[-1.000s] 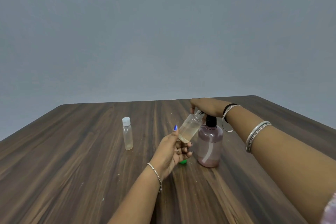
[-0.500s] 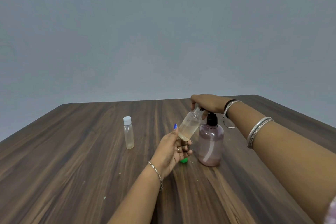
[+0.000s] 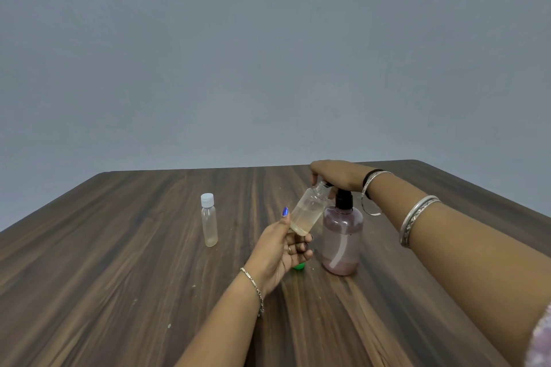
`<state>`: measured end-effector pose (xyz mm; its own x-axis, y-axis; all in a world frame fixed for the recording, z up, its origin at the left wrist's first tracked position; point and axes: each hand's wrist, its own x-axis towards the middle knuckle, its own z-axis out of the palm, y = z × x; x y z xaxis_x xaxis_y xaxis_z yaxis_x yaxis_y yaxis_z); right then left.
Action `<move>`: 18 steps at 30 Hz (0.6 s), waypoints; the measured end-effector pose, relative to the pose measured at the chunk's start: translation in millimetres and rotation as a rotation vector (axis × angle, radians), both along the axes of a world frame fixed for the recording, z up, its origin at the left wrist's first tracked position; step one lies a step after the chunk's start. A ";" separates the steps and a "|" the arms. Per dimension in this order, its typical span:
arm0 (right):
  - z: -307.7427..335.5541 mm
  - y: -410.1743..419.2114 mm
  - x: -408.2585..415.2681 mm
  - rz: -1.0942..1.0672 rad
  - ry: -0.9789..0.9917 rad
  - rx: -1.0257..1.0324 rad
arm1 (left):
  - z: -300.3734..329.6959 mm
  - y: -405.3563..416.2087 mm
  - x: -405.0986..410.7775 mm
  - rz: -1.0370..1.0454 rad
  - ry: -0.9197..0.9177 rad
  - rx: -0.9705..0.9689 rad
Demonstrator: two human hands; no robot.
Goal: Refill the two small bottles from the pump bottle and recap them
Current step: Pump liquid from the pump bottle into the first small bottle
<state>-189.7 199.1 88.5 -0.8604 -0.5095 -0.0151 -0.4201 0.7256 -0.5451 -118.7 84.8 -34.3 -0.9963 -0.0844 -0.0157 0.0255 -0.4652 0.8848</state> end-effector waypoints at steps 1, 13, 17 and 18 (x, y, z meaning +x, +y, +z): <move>1.5 -0.3 -0.2 0.001 -0.008 -0.012 | 0.4 0.0 0.0 -0.001 0.000 0.005; 1.9 -0.5 2.2 -0.016 -0.015 0.014 | -0.3 0.5 -1.6 0.007 0.001 0.025; -2.2 1.0 1.3 -0.040 -0.023 0.040 | -0.3 1.6 -1.0 0.004 -0.003 0.009; -2.2 1.0 1.3 -0.041 -0.021 0.039 | -0.6 2.0 -1.0 0.002 -0.002 0.008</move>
<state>-188.4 200.1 86.3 -0.8800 -0.4722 -0.0520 -0.3783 0.7627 -0.5245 -119.7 86.8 -34.9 -0.9961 -0.0858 -0.0179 0.0249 -0.4724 0.8810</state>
